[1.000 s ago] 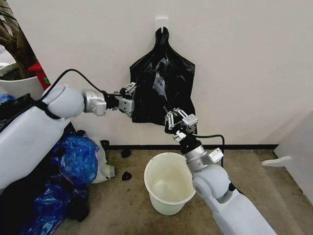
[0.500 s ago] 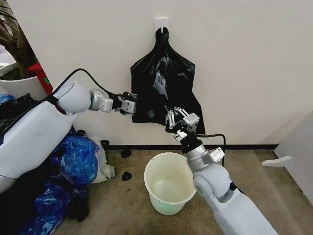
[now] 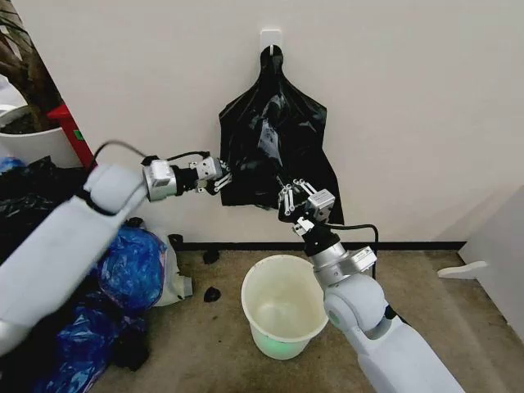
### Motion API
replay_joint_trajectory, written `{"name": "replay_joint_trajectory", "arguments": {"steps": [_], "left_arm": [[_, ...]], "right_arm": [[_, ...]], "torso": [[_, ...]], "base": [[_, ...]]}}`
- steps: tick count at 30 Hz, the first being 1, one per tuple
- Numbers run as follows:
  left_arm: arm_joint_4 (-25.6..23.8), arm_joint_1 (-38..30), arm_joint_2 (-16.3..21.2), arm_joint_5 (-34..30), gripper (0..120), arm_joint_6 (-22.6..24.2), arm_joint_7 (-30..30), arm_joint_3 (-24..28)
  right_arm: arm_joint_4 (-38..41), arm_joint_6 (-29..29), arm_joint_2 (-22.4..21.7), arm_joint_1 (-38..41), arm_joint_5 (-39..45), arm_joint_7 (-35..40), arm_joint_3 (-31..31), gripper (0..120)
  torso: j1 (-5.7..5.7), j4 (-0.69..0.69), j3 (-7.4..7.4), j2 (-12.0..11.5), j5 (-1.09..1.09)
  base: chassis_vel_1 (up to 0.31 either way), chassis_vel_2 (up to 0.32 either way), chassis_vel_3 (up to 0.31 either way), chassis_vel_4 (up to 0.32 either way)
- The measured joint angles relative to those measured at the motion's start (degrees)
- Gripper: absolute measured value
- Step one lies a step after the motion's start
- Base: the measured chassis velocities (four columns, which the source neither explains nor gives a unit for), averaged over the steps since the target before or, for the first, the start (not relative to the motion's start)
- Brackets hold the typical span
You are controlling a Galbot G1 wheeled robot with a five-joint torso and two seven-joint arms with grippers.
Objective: Place the garbage bag over the trash bin.
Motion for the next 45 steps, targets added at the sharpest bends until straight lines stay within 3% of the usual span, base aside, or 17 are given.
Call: {"name": "replay_joint_trajectory", "arguments": {"steps": [2,8,14,19,26,31,33,37,41,45], "left_arm": [[-2.1,4.3,-0.9,-5.4,0,-2.3,-4.1,-0.6],[-7.1,14.6,-3.1,-14.3,0,-8.2,-8.6,-1.6],[-11.6,20.3,-4.3,-15.4,0,-12.2,-6.7,-1.5],[-14.4,23.4,-4.2,-15.1,0,-14.4,-6.3,-2.3],[-18.5,31.3,-2.6,-13.2,0,-17.6,-5.5,-7.1],[-20.2,37.4,-0.4,-11.9,0,-20.3,-4.3,-12.9],[-21.4,39.0,0.5,-12.4,0,-20.9,-3.6,-15.1],[-23.9,39.3,1.3,-15.0,0,-20.8,-3.3,-16.7],[-25.1,37.9,1.4,-17.4,0,-19.7,-3.4,-16.5],[-26.7,33.3,1.0,-22.7,0,-15.1,-5.0,-13.5]], "right_arm": [[1.3,-0.3,-0.2,-0.8,2.9,1.0,0.1,0],[7.0,-0.8,-1.3,-5.2,11.6,3.9,1.0,0],[14.8,-1.4,-2.3,-11.6,18.9,7.7,0.6,0],[18.4,-0.7,-3.6,-16.5,19.7,8.3,0.7,0],[21.5,2.8,-5.9,-23.5,14.9,9.5,1.4,0],[21.9,7.0,-7.7,-28.0,8.0,9.9,2.0,0],[21.9,10.1,-8.2,-29.8,1.4,9.8,2.4,0],[22.1,14.3,-8.4,-30.7,-6.8,7.8,4.5,0],[22.1,14.1,-8.2,-29.7,-7.3,7.3,5.3,0],[22.1,12.2,-7.2,-27.0,-6.3,8.2,6.2,0]], "torso": [[0.00,-0.03,-0.01,0.0,0.05],[0.00,-0.02,-0.01,0.0,0.04],[0.00,-0.03,-0.01,0.0,0.01],[-0.01,-0.03,-0.01,0.0,0.02],[-0.01,-0.02,-0.01,0.0,0.02],[-0.01,0.00,-0.01,0.0,0.01],[-0.01,-0.02,-0.01,0.0,0.02],[-0.01,-0.03,-0.01,0.0,0.02],[0.00,-0.03,0.00,0.0,0.02],[0.01,-0.03,0.00,0.0,0.04]], "base": [[0.000,0.000,0.000,0.000],[0.000,0.000,0.000,0.000],[0.000,0.000,0.000,0.000],[0.000,0.000,0.000,0.000],[0.000,0.000,0.000,0.000],[0.000,0.000,0.000,0.000],[0.000,0.000,0.000,0.000],[0.000,0.000,0.000,0.000],[0.000,0.000,0.000,0.000],[0.000,0.000,0.000,0.000]]}}
